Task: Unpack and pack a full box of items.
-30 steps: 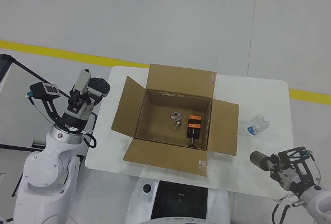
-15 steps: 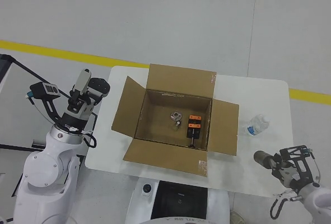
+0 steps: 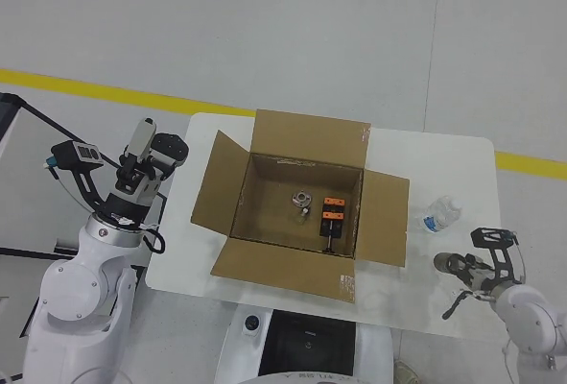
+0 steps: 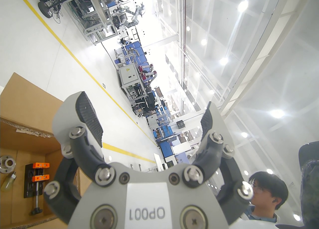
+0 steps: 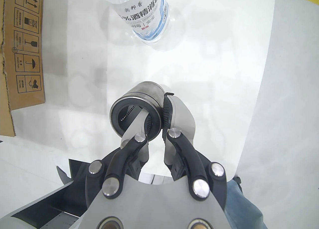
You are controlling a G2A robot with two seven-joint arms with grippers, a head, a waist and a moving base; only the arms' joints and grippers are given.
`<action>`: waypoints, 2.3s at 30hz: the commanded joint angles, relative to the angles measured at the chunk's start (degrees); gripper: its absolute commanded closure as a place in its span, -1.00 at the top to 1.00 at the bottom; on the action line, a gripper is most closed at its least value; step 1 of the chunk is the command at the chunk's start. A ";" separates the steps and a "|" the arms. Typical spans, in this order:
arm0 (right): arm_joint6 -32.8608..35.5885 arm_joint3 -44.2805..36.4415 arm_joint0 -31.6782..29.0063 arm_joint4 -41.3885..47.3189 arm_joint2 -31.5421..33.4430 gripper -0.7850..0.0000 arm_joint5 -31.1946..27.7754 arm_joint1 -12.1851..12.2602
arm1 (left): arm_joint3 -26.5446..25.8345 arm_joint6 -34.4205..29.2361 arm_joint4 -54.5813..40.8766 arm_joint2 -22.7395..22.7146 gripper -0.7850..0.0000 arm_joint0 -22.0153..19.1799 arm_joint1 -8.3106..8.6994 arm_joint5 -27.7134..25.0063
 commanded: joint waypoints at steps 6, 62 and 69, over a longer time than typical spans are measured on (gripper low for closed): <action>-0.61 4.32 3.21 -1.23 -2.06 -1.00 0.68 0.04 | 0.00 0.00 0.00 0.00 1.00 0.00 0.00 0.00; 4.33 -16.87 2.86 13.40 8.23 -0.36 -2.64 1.03 | 0.00 0.00 0.00 0.00 1.00 0.00 0.00 0.00; 6.35 -19.20 9.53 20.68 4.28 -0.34 -10.44 1.93 | 0.00 0.00 0.00 0.00 1.00 0.00 0.00 0.00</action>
